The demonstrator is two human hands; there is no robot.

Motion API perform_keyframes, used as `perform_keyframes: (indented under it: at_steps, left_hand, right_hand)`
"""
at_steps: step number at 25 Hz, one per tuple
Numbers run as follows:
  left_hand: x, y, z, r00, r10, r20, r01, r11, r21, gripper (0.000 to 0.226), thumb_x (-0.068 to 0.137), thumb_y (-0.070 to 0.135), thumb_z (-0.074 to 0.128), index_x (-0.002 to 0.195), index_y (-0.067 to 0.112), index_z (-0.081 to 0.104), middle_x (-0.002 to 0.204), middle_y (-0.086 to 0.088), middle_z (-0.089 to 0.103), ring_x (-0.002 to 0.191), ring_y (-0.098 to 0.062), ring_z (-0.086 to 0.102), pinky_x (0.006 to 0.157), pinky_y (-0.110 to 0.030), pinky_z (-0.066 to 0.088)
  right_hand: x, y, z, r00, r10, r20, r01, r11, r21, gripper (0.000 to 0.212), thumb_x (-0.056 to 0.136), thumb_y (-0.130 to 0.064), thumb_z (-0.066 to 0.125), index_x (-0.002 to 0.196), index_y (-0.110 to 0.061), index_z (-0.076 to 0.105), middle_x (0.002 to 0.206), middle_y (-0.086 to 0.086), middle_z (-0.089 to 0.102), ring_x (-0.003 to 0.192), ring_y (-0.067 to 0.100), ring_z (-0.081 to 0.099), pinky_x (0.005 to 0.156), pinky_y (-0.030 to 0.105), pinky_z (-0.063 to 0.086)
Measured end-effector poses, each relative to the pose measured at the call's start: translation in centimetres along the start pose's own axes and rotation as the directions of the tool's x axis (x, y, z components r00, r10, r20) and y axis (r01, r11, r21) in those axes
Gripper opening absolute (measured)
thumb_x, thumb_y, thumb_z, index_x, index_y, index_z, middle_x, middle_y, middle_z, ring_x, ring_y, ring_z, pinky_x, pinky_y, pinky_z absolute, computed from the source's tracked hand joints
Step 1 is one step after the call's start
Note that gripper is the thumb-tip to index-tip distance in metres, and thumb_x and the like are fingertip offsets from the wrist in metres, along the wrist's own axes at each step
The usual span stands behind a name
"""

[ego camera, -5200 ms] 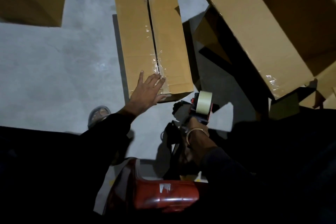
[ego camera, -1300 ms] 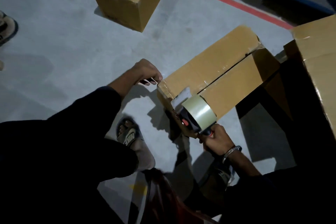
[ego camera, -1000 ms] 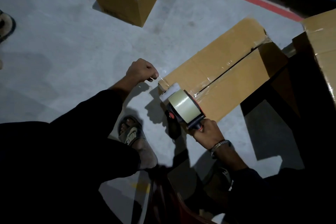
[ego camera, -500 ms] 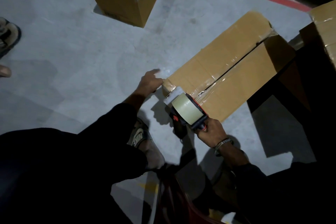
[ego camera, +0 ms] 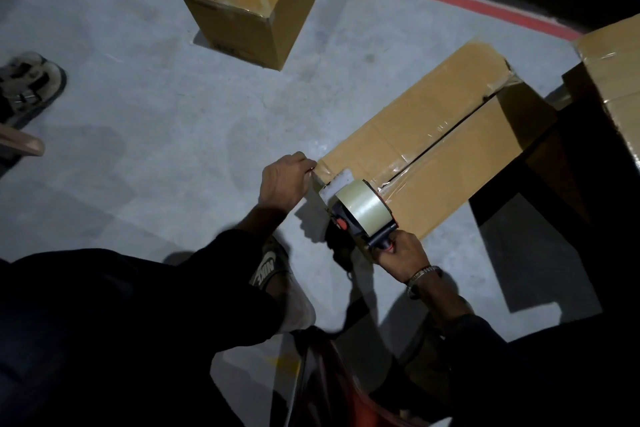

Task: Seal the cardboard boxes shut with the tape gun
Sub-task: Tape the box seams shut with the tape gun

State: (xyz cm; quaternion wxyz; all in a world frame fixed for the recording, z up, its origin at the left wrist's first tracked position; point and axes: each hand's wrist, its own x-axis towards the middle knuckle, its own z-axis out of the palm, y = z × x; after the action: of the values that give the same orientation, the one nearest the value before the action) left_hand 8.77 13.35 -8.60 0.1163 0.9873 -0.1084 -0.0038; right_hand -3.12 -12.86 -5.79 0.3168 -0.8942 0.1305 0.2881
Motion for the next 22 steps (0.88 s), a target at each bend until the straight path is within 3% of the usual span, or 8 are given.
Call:
perform_keyframes:
  at_steps: [4,8,13,17,20,22]
  left_hand:
    - [2.0,-0.9,-1.6,0.924,0.258,0.282,-0.309,0.939,0.152,0.037,0.088,0.009,0.059,0.118,0.025,0.075,0.107,0.002,0.07,0.084,-0.03,0.07,0.057,-0.034,0.05]
    - [3.1,-0.3,-2.7,0.827,0.367,0.425,-0.5,0.826,0.26,0.024,0.089,0.01,0.058,0.106,0.015,0.073,0.098,-0.006,0.066,0.075,-0.036,0.067,0.055,-0.035,0.038]
    - [3.8,-0.1,-2.4,0.797,0.447,0.407,-0.567,0.785,0.247,0.017,0.087,0.006,0.061,0.101,0.014,0.066,0.087,-0.007,0.065,0.068,-0.037,0.067,0.051,-0.034,0.037]
    - [4.5,-0.1,-2.3,0.753,0.521,0.402,-0.611,0.781,0.132,0.024,0.084,0.005,0.065,0.107,0.012,0.058,0.093,-0.009,0.064,0.071,-0.036,0.065,0.051,-0.035,0.038]
    - [5.8,-1.4,-4.3,0.675,0.564,0.477,-0.658,0.752,0.042,0.02,0.097,0.021,0.064,0.115,0.013,0.063,0.105,-0.007,0.067,0.081,-0.034,0.067,0.06,-0.034,0.037]
    - [5.7,-2.1,-4.9,0.658,0.609,0.443,-0.692,0.721,0.038,0.028,0.106,0.038,0.053,0.113,0.016,0.068,0.104,-0.004,0.067,0.08,-0.031,0.068,0.059,-0.032,0.036]
  right_hand:
    - [0.1,0.1,0.0,1.0,0.001,0.014,-0.001,1.0,0.006,0.038,0.079,-0.02,0.077,0.055,-0.017,0.047,0.062,0.005,0.057,0.067,0.028,0.053,0.063,0.028,0.036]
    - [0.1,0.0,-0.1,1.0,-0.004,0.01,0.004,1.0,-0.008,0.036,0.079,-0.02,0.077,0.057,-0.019,0.049,0.067,0.006,0.06,0.072,0.03,0.058,0.065,0.028,0.039]
    - [0.3,0.2,0.4,1.0,0.001,-0.012,-0.001,1.0,-0.009,0.04,0.079,-0.021,0.077,0.054,-0.018,0.046,0.058,0.001,0.053,0.065,0.028,0.049,0.063,0.028,0.038]
    - [0.4,0.3,0.9,1.0,0.003,-0.008,-0.003,1.0,-0.024,0.024,0.079,-0.027,0.079,0.069,-0.009,0.065,0.071,0.009,0.069,0.076,0.035,0.065,0.065,0.03,0.048]
    - [0.4,0.3,0.7,1.0,-0.002,-0.021,0.002,0.999,-0.033,0.031,0.078,-0.021,0.077,0.059,-0.014,0.054,0.065,0.008,0.061,0.076,0.038,0.063,0.063,0.03,0.041]
    - [0.3,0.2,0.5,1.0,-0.007,-0.022,0.006,0.999,-0.037,0.037,0.077,-0.018,0.076,0.055,-0.016,0.047,0.058,0.005,0.052,0.069,0.037,0.057,0.062,0.03,0.038]
